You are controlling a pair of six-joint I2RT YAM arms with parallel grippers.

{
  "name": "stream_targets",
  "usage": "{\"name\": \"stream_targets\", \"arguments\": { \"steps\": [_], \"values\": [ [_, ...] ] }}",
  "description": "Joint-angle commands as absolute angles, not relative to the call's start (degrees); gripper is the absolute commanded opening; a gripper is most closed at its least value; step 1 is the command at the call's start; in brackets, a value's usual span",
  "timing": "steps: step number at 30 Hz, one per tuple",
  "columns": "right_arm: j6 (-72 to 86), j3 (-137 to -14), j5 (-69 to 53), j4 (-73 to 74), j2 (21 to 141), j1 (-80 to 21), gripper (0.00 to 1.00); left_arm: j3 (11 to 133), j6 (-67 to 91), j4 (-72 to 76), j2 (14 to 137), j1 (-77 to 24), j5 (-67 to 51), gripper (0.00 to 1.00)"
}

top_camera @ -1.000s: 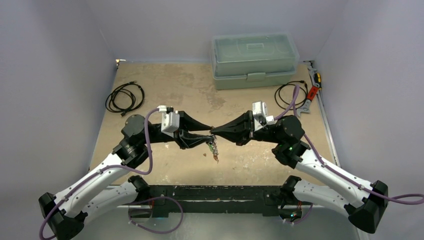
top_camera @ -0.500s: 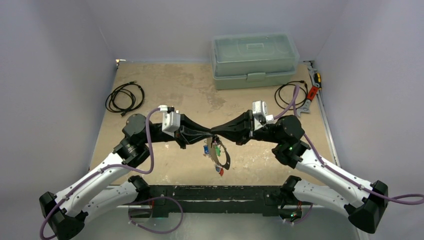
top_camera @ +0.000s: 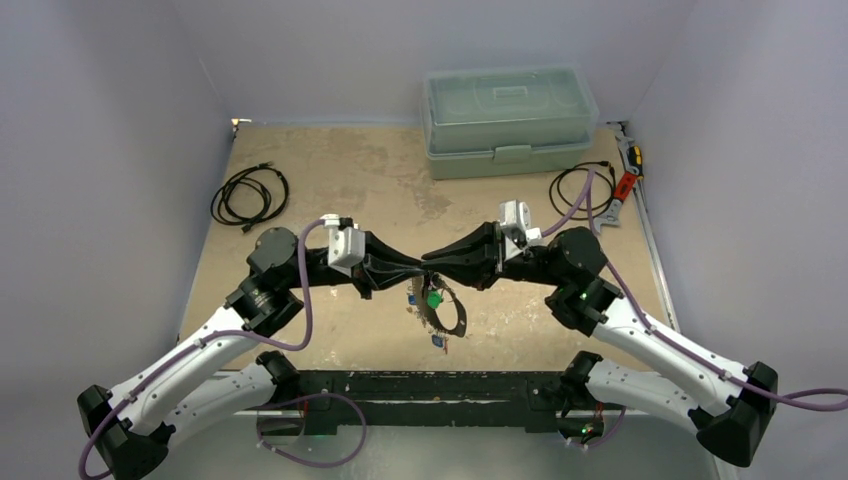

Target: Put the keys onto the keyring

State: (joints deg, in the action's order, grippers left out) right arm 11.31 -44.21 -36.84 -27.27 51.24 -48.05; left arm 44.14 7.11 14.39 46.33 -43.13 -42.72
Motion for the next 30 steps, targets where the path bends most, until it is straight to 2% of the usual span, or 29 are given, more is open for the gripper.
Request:
{"name": "stream_targets", "arguments": {
  "steps": [1, 5, 11, 19, 24, 30],
  "values": [
    [7.24, -49.48, -35.30, -23.26, 48.94, -48.43, 0.22, 45.90, 3.83, 10.13, 46.15, -43.09, -41.11, 0.00],
    [5.58, -50.50, -35.24, -20.06, 47.86, -48.43, 0.33, 45.85, 3.56, 9.95, 45.97, -43.14, -41.43, 0.00],
    [1.01, -54.05, -34.63, -10.73, 47.78, -48.43, 0.41, 45.94, 2.69, 9.18, 45.71, -43.11, -41.57, 0.00],
    [-10.69, -67.27, -31.32, 15.41, 53.35, -48.43, 0.41, 47.54, -2.75, 3.10, 46.27, -43.20, -39.88, 0.00],
    [-15.30, -75.48, -33.12, 30.68, 59.26, -48.47, 0.38, 47.66, -3.51, 1.91, 46.86, -43.24, -40.06, 0.00],
    [-17.85, -78.58, -35.59, 35.99, 62.56, -48.43, 0.37, 48.51, -3.78, 0.35, 49.27, -43.24, -42.96, 0.00]
  ]
}}
